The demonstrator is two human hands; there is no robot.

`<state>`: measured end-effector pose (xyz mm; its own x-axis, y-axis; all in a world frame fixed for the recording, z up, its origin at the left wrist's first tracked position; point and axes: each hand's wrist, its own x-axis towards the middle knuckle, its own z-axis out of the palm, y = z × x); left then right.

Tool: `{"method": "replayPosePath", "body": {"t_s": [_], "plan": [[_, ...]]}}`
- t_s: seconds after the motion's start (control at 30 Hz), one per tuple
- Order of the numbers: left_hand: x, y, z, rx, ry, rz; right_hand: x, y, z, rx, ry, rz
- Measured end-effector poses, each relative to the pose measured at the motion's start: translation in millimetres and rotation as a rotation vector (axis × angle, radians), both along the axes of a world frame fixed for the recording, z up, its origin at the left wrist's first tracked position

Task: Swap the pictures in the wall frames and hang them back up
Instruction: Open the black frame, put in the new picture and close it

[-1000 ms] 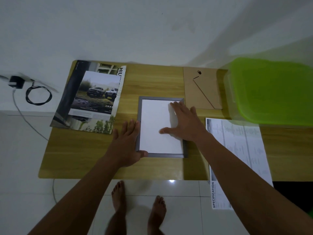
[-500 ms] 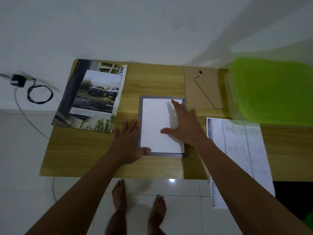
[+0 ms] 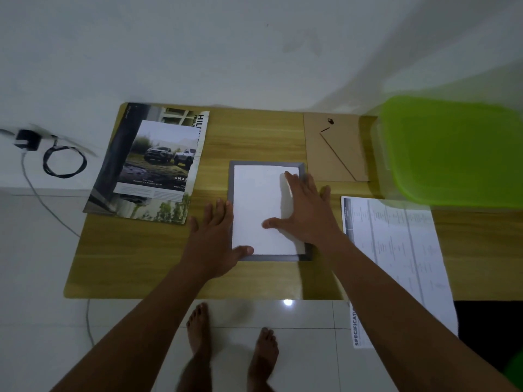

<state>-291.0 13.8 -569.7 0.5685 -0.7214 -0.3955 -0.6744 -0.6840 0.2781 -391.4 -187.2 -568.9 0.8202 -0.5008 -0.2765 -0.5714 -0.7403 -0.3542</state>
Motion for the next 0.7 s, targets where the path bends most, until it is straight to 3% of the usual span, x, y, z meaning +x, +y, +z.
{"method": "replayPosePath", "body": {"t_s": [0.13, 0.33, 0.47, 0.7], "plan": [[3.4, 1.7, -2.3, 0.010, 0.016, -0.008, 8.3, -12.2, 2.2, -0.004, 0.094, 0.066], [3.7, 1.2, -2.7, 0.030, 0.013, -0.025, 3.1, -3.9, 6.0, 0.049, 0.001, 0.036], [3.6, 0.7, 0.2, 0.020, 0.046, 0.000, -0.1, 6.0, 12.5, 0.154, -0.134, -0.066], [3.0, -11.8, 0.6, -0.230, 0.067, 0.229, -5.2, 27.0, 13.2, 0.379, -0.368, -0.281]]}}
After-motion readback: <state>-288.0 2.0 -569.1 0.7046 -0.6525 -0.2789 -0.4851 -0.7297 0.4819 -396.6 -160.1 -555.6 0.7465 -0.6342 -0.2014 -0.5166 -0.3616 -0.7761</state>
